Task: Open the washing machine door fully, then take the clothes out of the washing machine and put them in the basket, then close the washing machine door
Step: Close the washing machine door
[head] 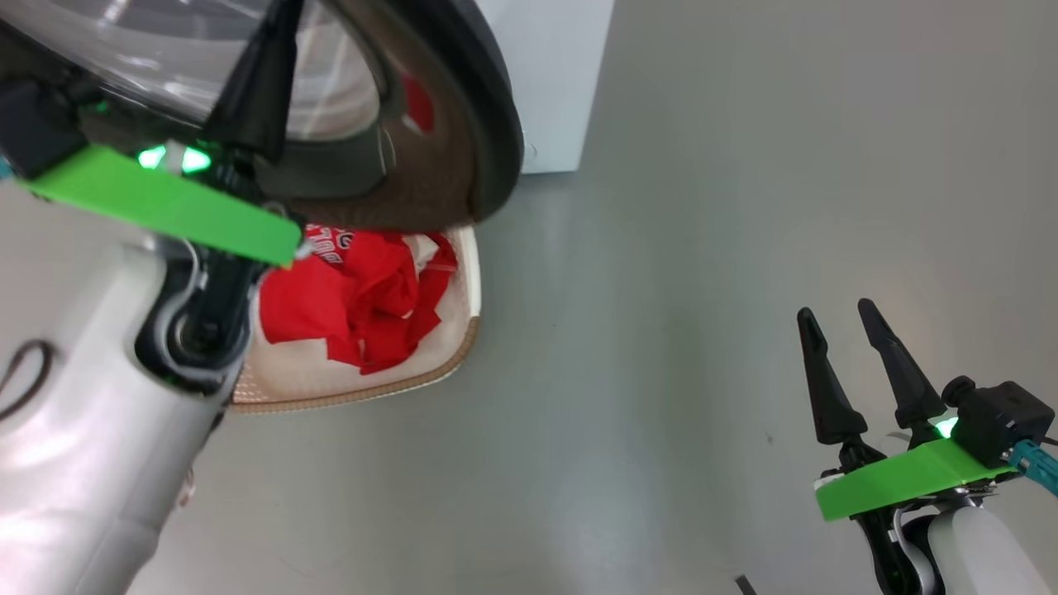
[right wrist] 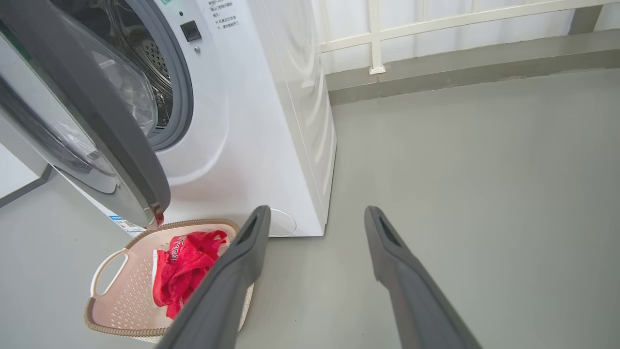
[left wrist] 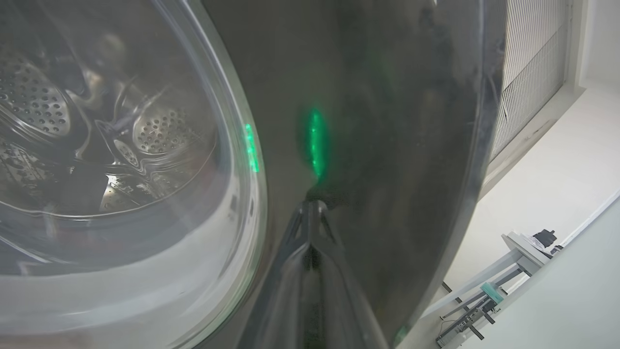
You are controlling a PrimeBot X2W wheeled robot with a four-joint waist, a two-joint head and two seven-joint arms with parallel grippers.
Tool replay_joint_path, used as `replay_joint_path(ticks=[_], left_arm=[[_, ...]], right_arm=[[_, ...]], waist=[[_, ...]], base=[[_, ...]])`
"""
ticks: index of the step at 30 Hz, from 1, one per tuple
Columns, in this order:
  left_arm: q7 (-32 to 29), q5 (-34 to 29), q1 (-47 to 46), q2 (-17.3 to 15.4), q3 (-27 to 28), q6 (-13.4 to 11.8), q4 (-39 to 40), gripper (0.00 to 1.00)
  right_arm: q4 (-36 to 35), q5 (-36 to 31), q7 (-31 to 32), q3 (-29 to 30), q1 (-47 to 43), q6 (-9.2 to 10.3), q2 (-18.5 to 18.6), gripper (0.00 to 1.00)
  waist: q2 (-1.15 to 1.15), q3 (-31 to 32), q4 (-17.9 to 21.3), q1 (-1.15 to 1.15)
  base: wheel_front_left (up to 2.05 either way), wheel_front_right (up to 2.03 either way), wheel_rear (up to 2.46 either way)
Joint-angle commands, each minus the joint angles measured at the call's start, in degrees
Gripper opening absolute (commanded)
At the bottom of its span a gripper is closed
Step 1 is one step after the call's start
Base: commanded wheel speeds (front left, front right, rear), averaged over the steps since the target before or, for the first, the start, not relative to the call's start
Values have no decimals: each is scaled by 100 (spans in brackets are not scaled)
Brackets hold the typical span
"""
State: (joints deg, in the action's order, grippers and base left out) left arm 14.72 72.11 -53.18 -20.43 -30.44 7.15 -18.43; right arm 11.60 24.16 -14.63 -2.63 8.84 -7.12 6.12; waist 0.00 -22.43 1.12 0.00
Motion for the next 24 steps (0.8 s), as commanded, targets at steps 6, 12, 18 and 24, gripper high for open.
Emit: replay_joint_path(ticks=[6,12,18,24], left_arm=[[27,-463,-645,31,447,34,-346,0],[28,-823,-971,107,716,34,-675,0],[28,-1055,-1173,194,922,34,-926,0],[28,-1317,-1317,295,1146,34,-1149,0]], right_arm=[[-130,60,-37,-98,199,-36,-64,100],[-125,73,-37,-86,257,-36,-121,100],[-125,83,-37,-96,294,-36,-156,100],[-113,88,-37,-130,313,-36,-188,100]], waist=[[0,-288,322,0],[0,-365,458,0],[0,-397,548,0],[0,-392,640,0]], base=[[0,0,0],[0,0,0],[0,0,0],[0,0,0]])
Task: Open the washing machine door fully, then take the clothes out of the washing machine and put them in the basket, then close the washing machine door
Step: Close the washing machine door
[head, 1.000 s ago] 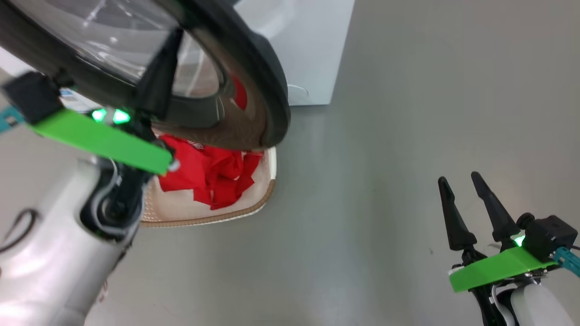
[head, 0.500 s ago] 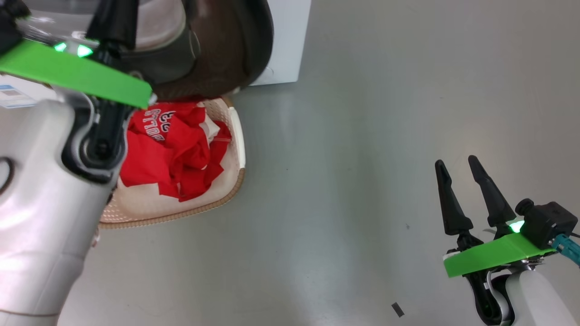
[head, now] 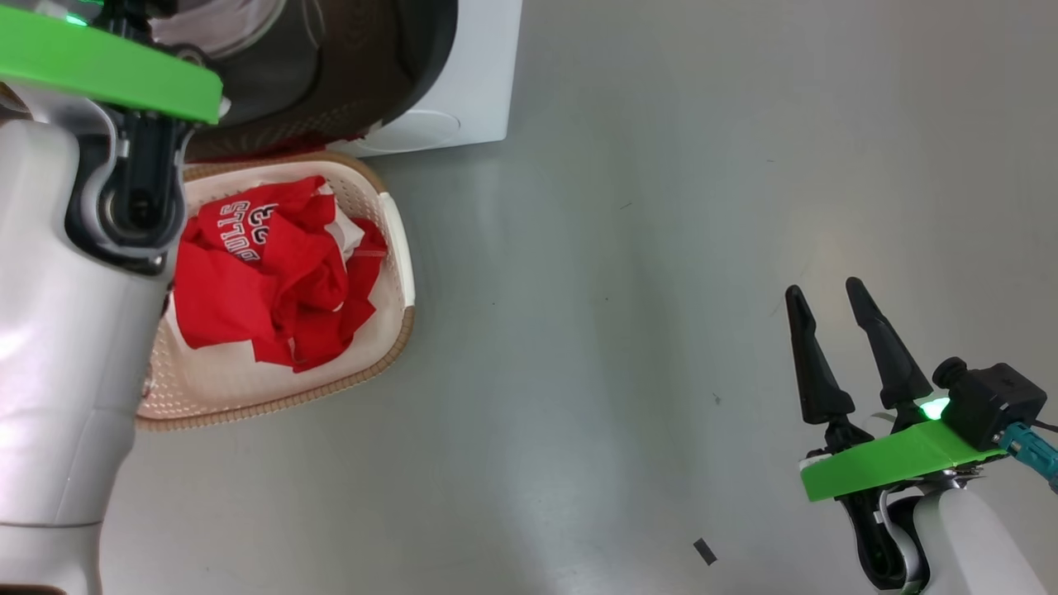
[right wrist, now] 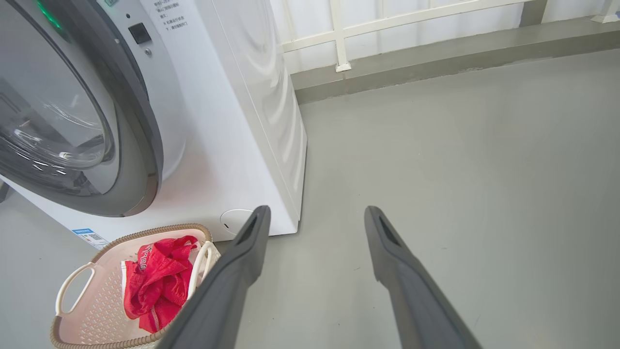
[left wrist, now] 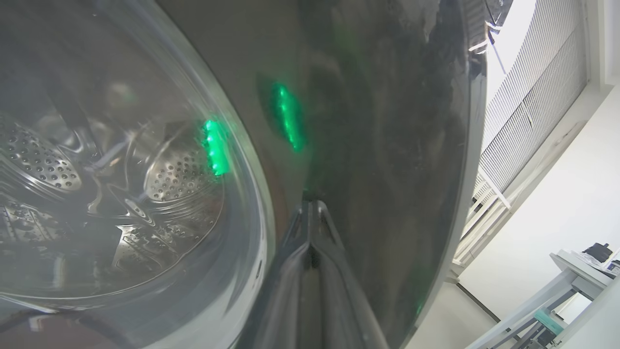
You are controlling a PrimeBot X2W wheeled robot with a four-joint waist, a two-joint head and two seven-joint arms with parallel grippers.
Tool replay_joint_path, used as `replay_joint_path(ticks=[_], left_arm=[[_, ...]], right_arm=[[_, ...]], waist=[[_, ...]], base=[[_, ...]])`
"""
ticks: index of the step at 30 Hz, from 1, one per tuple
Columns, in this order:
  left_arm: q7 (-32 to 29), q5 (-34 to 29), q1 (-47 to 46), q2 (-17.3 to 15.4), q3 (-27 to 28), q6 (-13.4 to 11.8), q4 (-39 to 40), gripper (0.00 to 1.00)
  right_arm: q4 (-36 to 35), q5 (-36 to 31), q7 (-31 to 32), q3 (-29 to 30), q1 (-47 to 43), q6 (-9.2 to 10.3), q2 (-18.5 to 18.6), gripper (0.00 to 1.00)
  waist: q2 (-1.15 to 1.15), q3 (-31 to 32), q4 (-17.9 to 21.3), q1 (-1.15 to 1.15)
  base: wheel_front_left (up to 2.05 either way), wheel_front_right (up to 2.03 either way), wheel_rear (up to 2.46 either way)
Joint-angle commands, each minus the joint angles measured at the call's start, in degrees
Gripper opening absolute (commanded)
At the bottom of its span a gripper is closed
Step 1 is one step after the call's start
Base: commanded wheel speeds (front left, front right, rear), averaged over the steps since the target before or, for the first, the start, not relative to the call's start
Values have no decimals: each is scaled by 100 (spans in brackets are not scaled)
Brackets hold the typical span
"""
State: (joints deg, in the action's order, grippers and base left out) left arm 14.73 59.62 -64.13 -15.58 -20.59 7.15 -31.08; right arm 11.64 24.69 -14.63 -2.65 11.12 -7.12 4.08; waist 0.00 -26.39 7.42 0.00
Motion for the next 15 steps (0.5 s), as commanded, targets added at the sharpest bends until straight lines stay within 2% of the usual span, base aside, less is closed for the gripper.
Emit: replay_joint_path(ticks=[1,10,15], left_arm=[[27,-108,-233,-177,180,34,79,0],[27,-313,-231,-117,263,34,-141,0],[27,-399,137,-132,330,34,-112,0]], right_arm=[[-115,36,-37,-133,85,-36,12,100],[-105,24,-37,-145,71,-36,-19,100],[-75,6,-37,-111,-35,-36,-30,100]], waist=[[0,10,25,0],[0,105,121,0],[0,278,100,0]], base=[[0,0,0],[0,0,0],[0,0,0]])
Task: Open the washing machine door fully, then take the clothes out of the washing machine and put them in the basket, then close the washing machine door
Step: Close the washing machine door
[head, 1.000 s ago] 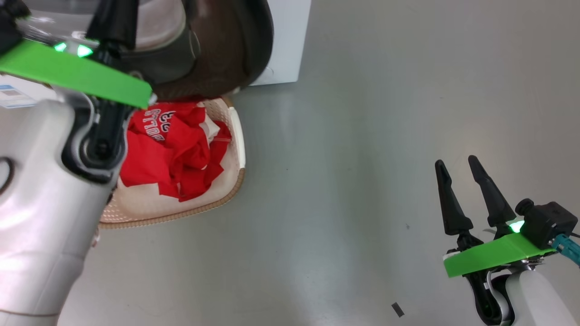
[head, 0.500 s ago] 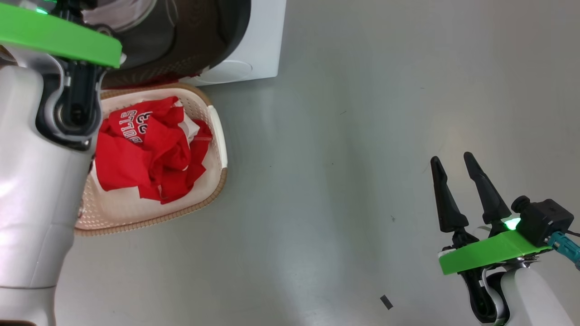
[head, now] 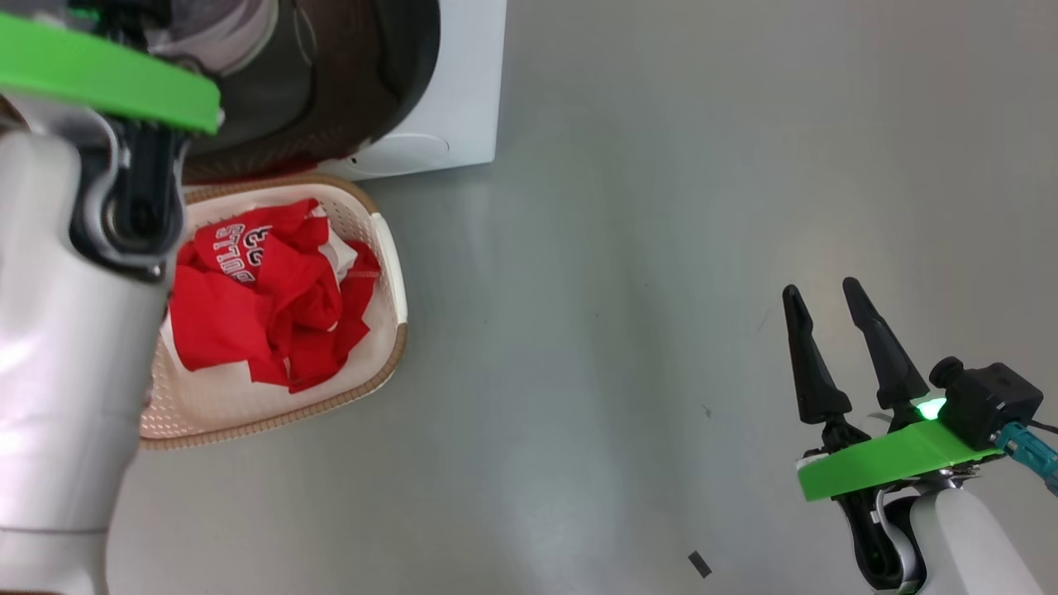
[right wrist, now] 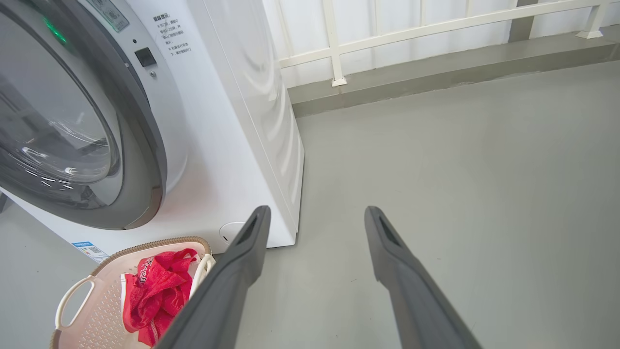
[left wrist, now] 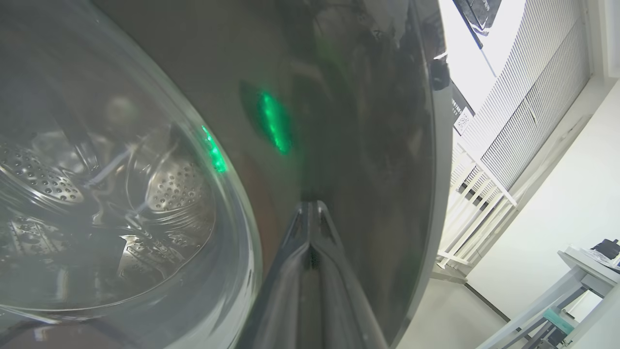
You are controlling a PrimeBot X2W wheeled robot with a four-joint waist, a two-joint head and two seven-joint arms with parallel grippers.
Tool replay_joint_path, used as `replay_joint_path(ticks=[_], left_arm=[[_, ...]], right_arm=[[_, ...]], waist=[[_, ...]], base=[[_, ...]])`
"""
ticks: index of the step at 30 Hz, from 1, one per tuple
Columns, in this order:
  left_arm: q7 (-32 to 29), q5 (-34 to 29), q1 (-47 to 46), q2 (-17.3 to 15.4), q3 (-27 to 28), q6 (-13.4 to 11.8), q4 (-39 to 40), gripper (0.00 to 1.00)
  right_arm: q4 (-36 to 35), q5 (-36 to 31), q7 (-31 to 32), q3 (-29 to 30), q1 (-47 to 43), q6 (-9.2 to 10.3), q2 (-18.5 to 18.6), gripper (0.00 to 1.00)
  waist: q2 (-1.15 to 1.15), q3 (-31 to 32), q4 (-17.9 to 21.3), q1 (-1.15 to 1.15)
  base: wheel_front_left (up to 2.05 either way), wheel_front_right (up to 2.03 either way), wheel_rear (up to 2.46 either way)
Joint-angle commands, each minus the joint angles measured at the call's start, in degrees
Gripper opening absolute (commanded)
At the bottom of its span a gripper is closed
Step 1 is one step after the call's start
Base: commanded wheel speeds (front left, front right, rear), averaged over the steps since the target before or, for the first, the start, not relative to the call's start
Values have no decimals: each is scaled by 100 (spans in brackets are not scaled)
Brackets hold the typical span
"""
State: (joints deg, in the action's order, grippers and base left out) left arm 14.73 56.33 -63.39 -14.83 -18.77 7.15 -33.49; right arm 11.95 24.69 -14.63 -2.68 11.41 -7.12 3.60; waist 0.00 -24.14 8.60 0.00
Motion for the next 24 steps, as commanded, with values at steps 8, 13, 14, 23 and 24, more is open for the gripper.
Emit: replay_joint_path(ticks=[8,13,14,23,24], left_arm=[[27,-336,1179,-142,449,34,446,0],[27,-487,2041,40,783,34,670,0],[27,-542,2211,66,844,34,710,0],[27,-1135,3419,304,1294,34,879,16],[27,-1189,3555,357,1358,34,894,18]], right_arm=[[-76,-29,-37,-53,-272,-36,97,100],[-75,-56,-37,-2,-425,-36,191,100],[-74,-63,-37,3,-459,-36,211,100],[-67,-93,-37,81,-752,-36,327,100],[-64,-96,-37,96,-788,-36,334,100]], waist=[[0,396,-143,0],[0,611,-278,0],[0,657,-306,0],[0,990,-545,0],[0,1024,-572,0]], base=[[0,0,0],[0,0,0],[0,0,0],[0,0,0],[0,0,0]])
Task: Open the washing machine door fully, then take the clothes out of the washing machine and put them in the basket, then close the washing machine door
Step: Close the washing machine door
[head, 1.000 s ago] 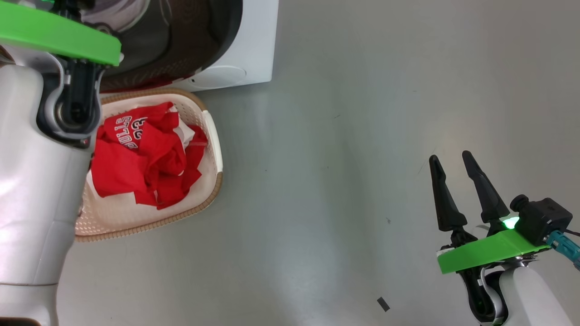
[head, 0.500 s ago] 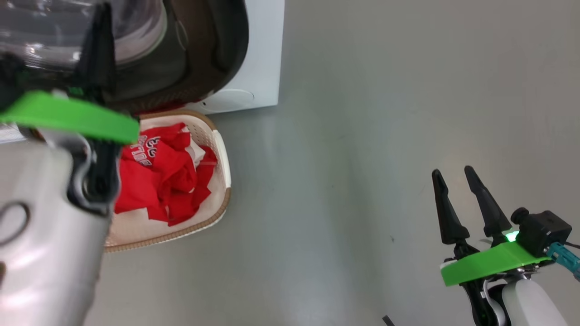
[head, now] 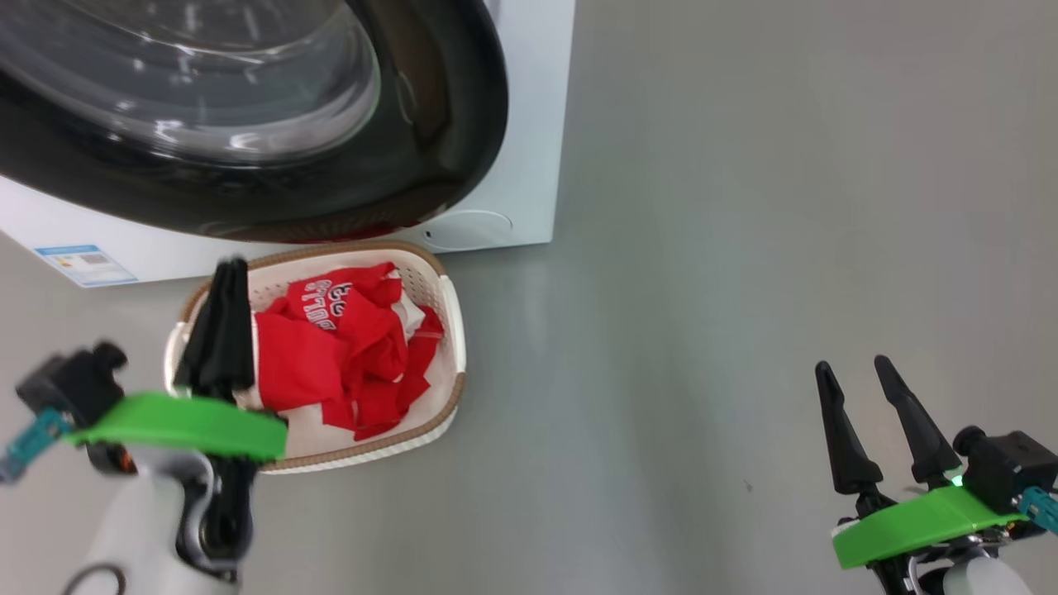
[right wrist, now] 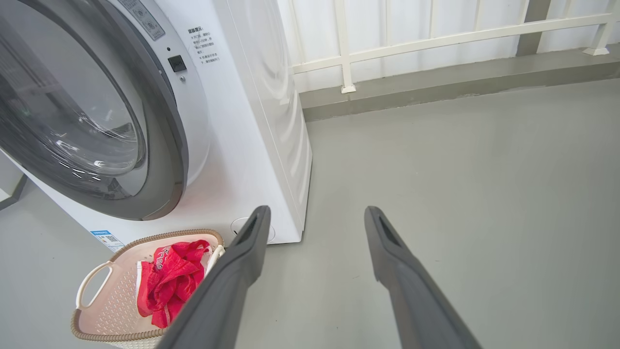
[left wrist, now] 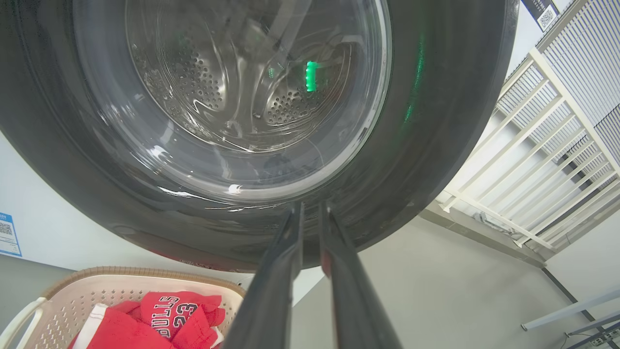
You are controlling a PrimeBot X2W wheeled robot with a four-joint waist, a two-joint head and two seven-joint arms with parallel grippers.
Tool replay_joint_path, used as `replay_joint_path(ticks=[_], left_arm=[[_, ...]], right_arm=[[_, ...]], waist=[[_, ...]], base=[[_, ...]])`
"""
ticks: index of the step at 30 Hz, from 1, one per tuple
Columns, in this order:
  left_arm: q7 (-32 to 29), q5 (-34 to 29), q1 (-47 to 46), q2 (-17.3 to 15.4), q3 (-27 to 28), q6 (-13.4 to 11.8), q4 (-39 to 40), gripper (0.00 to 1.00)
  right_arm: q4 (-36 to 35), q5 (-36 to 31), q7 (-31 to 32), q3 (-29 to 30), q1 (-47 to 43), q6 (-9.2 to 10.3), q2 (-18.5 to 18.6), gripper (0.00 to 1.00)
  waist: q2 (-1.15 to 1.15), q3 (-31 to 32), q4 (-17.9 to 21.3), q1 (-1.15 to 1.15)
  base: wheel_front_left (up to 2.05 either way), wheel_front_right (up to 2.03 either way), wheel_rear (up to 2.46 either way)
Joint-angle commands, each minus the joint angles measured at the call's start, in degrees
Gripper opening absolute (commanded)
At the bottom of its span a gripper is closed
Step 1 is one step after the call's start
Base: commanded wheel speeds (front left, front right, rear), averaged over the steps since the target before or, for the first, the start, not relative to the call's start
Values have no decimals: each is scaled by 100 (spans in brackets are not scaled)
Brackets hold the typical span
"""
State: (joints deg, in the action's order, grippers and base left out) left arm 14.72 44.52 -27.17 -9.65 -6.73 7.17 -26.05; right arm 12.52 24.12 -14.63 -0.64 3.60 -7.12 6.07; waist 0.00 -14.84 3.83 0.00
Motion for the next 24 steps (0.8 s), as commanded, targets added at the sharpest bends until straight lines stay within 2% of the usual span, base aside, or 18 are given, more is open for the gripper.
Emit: replay_joint_path(ticks=[1,4,9,11,13,19,24], left_arm=[[28,-61,58,-121,221,32,158,23],[28,-217,384,-32,397,32,202,37],[28,-502,845,34,567,32,326,49],[28,-599,1005,57,631,32,397,58],[28,-722,1158,69,700,32,476,72],[28,-1114,1597,110,863,32,721,100],[28,-1532,1898,116,984,32,907,100]], right_arm=[[-120,-40,-37,-90,-39,-36,93,100],[-124,-45,-37,-62,-117,-36,114,100],[-119,-49,-37,-42,-234,-36,153,100],[-118,-52,-37,-34,-276,-36,163,100],[-117,-53,-37,-30,-316,-36,174,100],[-108,-58,-37,-11,-462,-36,199,100],[-113,-56,-37,18,-588,-36,228,100]], waist=[[0,127,-124,0],[0,206,-197,0],[0,334,-295,0],[0,376,-322,0],[0,411,-345,0],[0,558,-383,0],[0,663,-395,0]], base=[[0,0,0],[0,0,0],[0,0,0],[0,0,0],[0,0,0],[0,0,0],[0,0,0]])
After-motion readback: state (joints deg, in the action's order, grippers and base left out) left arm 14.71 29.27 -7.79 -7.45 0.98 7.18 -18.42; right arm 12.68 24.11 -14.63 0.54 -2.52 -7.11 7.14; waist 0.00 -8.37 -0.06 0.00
